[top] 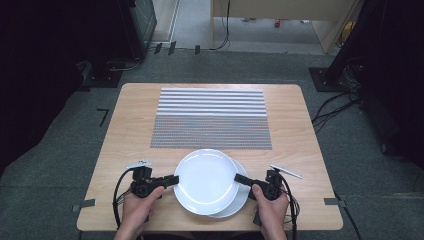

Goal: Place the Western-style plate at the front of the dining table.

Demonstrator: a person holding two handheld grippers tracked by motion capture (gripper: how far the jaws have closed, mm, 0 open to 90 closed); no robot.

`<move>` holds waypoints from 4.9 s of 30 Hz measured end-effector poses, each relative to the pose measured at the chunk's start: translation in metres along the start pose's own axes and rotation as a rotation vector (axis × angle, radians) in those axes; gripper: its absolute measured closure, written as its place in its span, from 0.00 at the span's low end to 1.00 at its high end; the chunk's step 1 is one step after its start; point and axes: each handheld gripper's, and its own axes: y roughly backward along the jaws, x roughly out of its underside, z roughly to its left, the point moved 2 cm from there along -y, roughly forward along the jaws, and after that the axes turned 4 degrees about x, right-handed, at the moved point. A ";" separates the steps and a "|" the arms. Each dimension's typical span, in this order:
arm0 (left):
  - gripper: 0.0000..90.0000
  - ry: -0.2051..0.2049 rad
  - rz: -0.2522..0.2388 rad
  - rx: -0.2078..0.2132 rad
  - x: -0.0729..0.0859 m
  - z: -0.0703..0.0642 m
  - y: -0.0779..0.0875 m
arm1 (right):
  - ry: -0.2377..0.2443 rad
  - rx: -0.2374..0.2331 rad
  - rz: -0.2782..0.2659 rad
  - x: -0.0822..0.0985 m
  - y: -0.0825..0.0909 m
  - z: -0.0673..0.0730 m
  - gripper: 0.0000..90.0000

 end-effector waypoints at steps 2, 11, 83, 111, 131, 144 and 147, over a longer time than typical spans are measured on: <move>0.85 -0.010 -0.007 -0.001 -0.005 -0.002 0.001 | -0.003 -0.009 -0.001 -0.004 0.001 0.001 0.98; 0.85 -0.032 -0.039 -0.007 -0.028 -0.010 0.003 | -0.028 -0.049 0.001 -0.024 -0.001 0.007 0.98; 0.83 0.174 0.000 -0.249 -0.184 0.082 -0.117 | 0.044 0.127 -0.076 -0.204 -0.113 0.012 0.98; 0.75 0.108 -0.007 -0.231 -0.174 0.073 -0.117 | -0.022 0.169 -0.242 -0.201 -0.135 -0.006 0.98; 0.73 0.115 -0.006 -0.256 -0.168 0.082 -0.116 | 0.318 0.355 -0.310 -0.199 -0.166 -0.009 0.83; 0.58 0.022 -0.077 -0.239 -0.164 0.076 -0.105 | 0.498 0.347 -0.368 -0.211 -0.127 0.010 0.58; 0.49 -0.005 -0.088 -0.238 -0.165 0.070 -0.099 | 0.504 0.364 -0.360 -0.213 -0.112 0.015 0.53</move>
